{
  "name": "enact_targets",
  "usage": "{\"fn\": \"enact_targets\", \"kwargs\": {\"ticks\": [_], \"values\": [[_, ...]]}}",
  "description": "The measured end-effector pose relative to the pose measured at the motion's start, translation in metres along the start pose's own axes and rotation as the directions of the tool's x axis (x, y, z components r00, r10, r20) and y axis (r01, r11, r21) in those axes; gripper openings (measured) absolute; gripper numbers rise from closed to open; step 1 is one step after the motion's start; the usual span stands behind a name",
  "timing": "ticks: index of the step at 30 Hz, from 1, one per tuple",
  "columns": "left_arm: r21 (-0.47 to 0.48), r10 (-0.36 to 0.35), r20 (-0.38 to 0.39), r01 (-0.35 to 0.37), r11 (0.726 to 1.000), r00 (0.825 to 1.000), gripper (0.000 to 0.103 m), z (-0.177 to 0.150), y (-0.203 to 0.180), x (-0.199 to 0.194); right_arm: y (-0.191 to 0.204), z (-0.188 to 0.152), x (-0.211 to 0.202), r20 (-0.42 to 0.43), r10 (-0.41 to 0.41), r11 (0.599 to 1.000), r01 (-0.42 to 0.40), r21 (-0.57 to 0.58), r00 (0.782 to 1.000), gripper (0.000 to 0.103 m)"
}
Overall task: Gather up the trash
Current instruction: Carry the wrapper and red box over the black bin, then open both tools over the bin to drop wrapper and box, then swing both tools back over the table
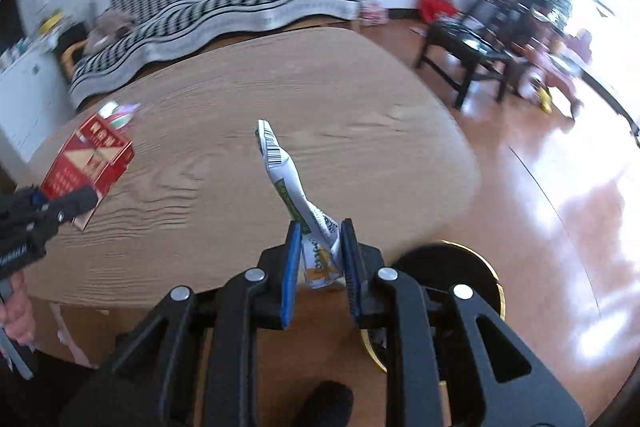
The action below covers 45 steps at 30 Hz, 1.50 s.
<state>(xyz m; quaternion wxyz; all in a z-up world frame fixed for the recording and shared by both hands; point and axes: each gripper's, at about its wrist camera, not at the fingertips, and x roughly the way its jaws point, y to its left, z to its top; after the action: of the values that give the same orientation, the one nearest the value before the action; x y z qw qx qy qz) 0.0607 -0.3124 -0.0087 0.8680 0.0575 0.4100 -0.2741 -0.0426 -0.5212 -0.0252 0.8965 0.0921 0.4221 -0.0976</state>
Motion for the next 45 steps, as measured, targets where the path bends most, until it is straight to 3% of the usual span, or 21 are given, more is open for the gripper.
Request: {"fn": "enact_targets", "kwargs": {"ticks": [7,10,13,16,19,33,35,36,37,39,40,45], "values": [[0.108,-0.119,-0.07,0.126,0.986,0.99,0.053,-0.018,-0.095,0.037,-0.084,-0.028,-0.005,-0.066,-0.075,0.976,0.087,0.202,0.995,0.02],[0.133,-0.176,-0.108,0.189,0.973,0.978,0.053,-0.026,-0.138,0.056,-0.109,-0.04,-0.003,-0.104,-0.119,0.961,0.141,0.239,0.987,0.021],[0.129,-0.238,-0.172,0.261,0.957,0.956,0.053,-0.036,-0.179,0.077,-0.131,-0.049,0.002,-0.141,-0.146,0.947,0.18,0.266,0.979,0.021],[0.155,-0.247,-0.193,0.278,0.948,0.949,0.053,-0.043,-0.203,0.091,-0.148,-0.058,0.009,-0.185,-0.16,0.933,0.21,0.293,0.97,0.021],[0.14,-0.264,-0.222,0.299,0.944,0.939,0.053,-0.045,-0.213,0.108,-0.165,-0.064,0.017,-0.22,-0.151,0.921,0.218,0.323,0.964,0.021],[0.132,-0.261,-0.27,0.304,0.943,0.927,0.053,-0.051,-0.234,0.162,-0.181,-0.063,0.04,-0.27,-0.142,0.907,0.235,0.35,0.952,0.021],[0.137,-0.253,-0.277,0.298,0.945,0.927,0.057,-0.052,-0.236,0.167,-0.181,-0.062,0.043,-0.282,-0.159,0.907,0.253,0.336,0.946,0.021],[0.14,-0.251,-0.282,0.299,0.944,0.926,0.066,-0.053,-0.238,0.169,-0.182,-0.062,0.045,-0.29,-0.173,0.906,0.267,0.329,0.941,0.021],[0.143,-0.248,-0.283,0.297,0.944,0.926,0.073,-0.054,-0.24,0.169,-0.181,-0.063,0.045,-0.29,-0.179,0.905,0.273,0.328,0.94,0.025],[0.154,-0.248,-0.276,0.297,0.942,0.929,0.076,-0.054,-0.241,0.169,-0.181,-0.062,0.043,-0.281,-0.181,0.9,0.274,0.339,0.943,0.045],[0.155,-0.249,-0.275,0.298,0.942,0.929,0.078,-0.055,-0.241,0.168,-0.182,-0.062,0.042,-0.272,-0.183,0.899,0.273,0.343,0.945,0.061],[0.15,-0.256,-0.274,0.304,0.941,0.927,0.082,-0.056,-0.233,0.156,-0.177,-0.057,0.032,-0.233,-0.188,0.898,0.263,0.354,0.954,0.064]]}}
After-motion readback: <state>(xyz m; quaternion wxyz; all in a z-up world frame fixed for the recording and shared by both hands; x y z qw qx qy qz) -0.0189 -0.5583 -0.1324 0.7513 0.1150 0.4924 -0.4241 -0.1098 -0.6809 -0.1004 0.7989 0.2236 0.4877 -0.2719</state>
